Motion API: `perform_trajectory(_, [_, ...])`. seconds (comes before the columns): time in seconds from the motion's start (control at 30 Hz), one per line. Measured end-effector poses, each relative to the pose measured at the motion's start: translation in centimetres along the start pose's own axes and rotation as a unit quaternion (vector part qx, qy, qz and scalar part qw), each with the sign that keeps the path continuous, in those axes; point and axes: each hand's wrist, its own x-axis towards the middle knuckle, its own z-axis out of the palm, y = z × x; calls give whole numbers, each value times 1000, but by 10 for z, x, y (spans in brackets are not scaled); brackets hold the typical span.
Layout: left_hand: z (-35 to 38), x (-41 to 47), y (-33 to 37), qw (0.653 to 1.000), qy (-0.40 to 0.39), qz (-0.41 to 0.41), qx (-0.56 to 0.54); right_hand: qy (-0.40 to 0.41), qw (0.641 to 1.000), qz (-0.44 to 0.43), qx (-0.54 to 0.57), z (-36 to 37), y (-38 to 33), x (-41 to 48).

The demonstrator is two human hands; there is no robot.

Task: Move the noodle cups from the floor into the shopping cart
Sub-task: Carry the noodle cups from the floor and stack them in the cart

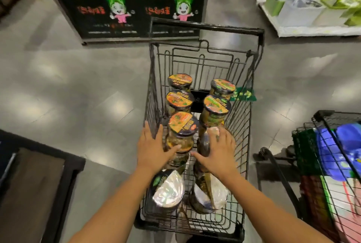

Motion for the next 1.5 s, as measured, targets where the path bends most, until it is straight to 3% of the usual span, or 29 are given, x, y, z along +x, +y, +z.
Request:
perform_trajectory(0.2, [-7,-92,-81,990,20,-134,-25,-68,986,-152,-3,14,-94,-42])
perform_trajectory(0.37, [-1,-216,-174,960,50,-270,-60,-126,949,-288,-27,54,-191,-112])
perform_trajectory(0.47, [10,-308,-226,924,53,-370,-82,-169,910,-377,-36,79,-251,-176])
perform_trajectory(0.6, [37,-440,-278,853,72,-507,-103,-224,825,-511,-84,121,-322,-271])
perform_trajectory(0.7, [58,-541,-298,784,84,-602,-126,-256,763,-580,-125,150,-367,-350])
perform_trajectory(0.97, [120,-738,-266,543,121,-804,-210,-301,531,-764,-210,185,-434,-531])
perform_trajectory(1.07, [143,-773,-240,460,158,-842,-234,-291,451,-808,-243,196,-443,-582])
perform_trajectory(1.37, [179,-828,-195,227,146,-916,-298,-264,223,-889,-302,229,-475,-713])
perform_trajectory(1.5, [192,-837,-203,147,138,-926,-319,-238,141,-906,-319,246,-505,-761])
